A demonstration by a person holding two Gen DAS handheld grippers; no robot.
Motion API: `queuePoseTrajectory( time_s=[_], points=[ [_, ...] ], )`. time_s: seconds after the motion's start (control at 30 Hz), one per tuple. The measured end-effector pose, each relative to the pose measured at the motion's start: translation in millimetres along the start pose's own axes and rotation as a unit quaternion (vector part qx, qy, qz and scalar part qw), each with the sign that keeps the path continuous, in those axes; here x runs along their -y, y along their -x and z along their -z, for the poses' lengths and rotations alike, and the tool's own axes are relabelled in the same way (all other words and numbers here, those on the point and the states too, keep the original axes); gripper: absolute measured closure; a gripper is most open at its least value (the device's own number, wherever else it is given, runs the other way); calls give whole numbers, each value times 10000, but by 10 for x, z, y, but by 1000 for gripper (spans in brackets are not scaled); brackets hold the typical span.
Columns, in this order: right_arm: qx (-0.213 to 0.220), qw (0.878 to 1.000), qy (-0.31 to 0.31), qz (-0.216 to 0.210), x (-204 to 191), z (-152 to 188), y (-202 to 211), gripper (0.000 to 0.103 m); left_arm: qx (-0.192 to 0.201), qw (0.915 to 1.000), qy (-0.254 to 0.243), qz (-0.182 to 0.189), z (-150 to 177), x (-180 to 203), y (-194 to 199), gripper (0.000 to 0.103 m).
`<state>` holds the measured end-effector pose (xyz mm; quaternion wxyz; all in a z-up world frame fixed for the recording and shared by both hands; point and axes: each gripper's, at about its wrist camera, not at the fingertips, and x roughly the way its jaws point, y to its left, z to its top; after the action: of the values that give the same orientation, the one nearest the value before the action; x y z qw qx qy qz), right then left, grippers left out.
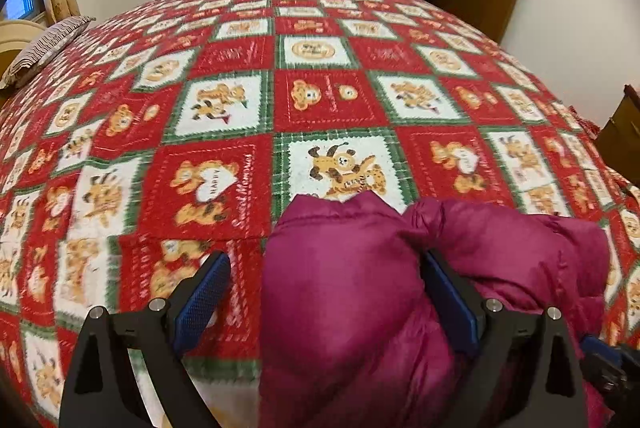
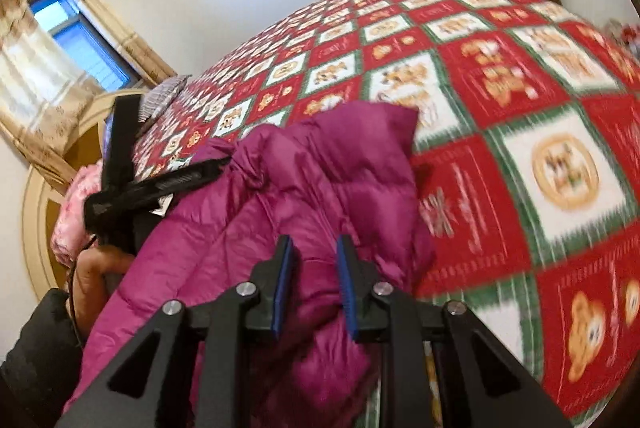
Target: Fold large clothes
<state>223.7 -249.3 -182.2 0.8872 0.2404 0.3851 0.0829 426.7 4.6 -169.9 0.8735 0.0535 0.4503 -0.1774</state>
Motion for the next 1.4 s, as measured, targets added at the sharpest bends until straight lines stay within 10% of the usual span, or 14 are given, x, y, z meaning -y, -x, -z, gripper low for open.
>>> queuePoseTrajectory(
  time_s=[0.27, 0.57, 0.77, 1.23, 1.4],
  points=[
    [-71, 9990, 366, 257, -50, 58, -62, 82, 419, 9972, -302, 547, 363, 299, 757, 7],
    [-133, 9970, 430, 634, -70, 62, 102, 78, 547, 9895, -1249, -479, 625, 811, 384, 5],
    [93, 9980, 611, -138, -357, 236, 703, 72, 483, 9910, -1152, -481, 631, 765, 327, 4],
    [-808, 9959, 391, 65, -171, 612, 433, 72, 508, 9905, -1156, -541, 648, 778, 340, 4],
    [-305, 9988, 328, 202, -190, 352, 856, 65, 369, 9960, -800, -167, 564, 570, 636, 4]
  ],
)
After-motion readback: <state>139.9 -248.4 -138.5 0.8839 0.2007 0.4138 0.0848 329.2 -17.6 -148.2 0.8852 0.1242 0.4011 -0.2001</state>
